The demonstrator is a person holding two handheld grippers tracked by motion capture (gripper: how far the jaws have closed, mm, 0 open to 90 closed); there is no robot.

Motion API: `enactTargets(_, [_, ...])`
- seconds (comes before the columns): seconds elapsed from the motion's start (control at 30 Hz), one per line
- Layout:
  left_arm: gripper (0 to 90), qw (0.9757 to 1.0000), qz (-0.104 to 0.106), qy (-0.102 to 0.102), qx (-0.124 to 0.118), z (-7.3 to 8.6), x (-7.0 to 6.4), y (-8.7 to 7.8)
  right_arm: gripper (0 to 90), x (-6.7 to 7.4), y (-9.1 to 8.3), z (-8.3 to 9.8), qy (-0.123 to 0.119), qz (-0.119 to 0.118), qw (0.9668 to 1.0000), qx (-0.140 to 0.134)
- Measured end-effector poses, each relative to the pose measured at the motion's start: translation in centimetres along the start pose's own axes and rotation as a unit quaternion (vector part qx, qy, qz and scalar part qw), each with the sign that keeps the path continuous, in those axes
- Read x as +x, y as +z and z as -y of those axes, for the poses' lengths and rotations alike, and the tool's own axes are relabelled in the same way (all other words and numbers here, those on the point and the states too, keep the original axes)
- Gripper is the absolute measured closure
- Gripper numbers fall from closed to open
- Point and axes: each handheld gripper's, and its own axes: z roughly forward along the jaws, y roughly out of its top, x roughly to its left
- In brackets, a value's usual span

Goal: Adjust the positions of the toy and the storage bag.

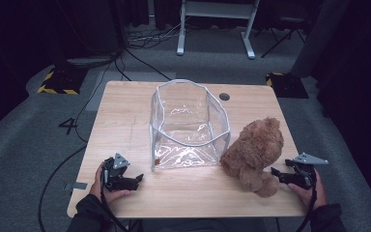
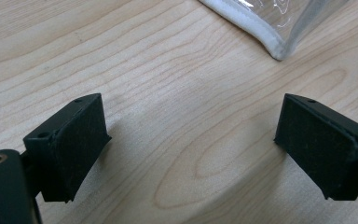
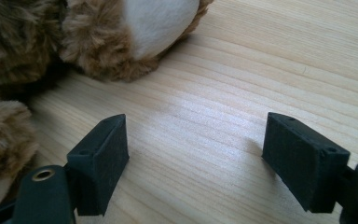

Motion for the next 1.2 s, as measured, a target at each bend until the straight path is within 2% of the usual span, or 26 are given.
enactTargets(0.17, [9.4, 1.0000, 0.001, -0.001, 0.000, 0.0, 0.0, 0.0, 23.8, 0.0, -0.5, 0.1, -0.003, -0.015, 0.9999, -0.001])
enactTargets(0.27, [9.4, 1.0000, 0.001, 0.000, 0.000, 0.0, 0.0, 0.0, 24.0, 0.2, -1.6, -0.3, -0.006, -0.024, 0.9997, -0.008])
enactTargets(0.33, [10.4, 1.0000, 0.002, 0.002, 0.000, 0.0, 0.0, -0.1, 24.4, 0.6, -2.4, -0.8, -0.016, -0.025, 0.9994, -0.017])
enactTargets(0.57, [11.9, 1.0000, 0.002, 0.003, -0.002, 0.2, -0.1, -0.2, 24.8, 1.8, -4.7, -1.9, -0.025, -0.041, 0.9977, -0.049])
enactTargets(1.07, [11.9, 1.0000, 0.002, 0.002, -0.002, 0.2, -0.1, -0.2, 25.1, 5.0, -6.3, -3.0, -0.065, -0.068, 0.9939, -0.056])
enactTargets(1.13, [11.9, 1.0000, 0.002, 0.002, -0.002, 0.2, -0.1, -0.2, 24.9, 5.4, -6.4, -3.0, -0.071, -0.075, 0.9931, -0.056])
enactTargets(1.2, [11.9, 1.0000, 0.002, 0.002, -0.002, 0.2, -0.1, -0.2, 24.7, 5.8, -6.4, -2.9, -0.081, -0.094, 0.9908, -0.056])
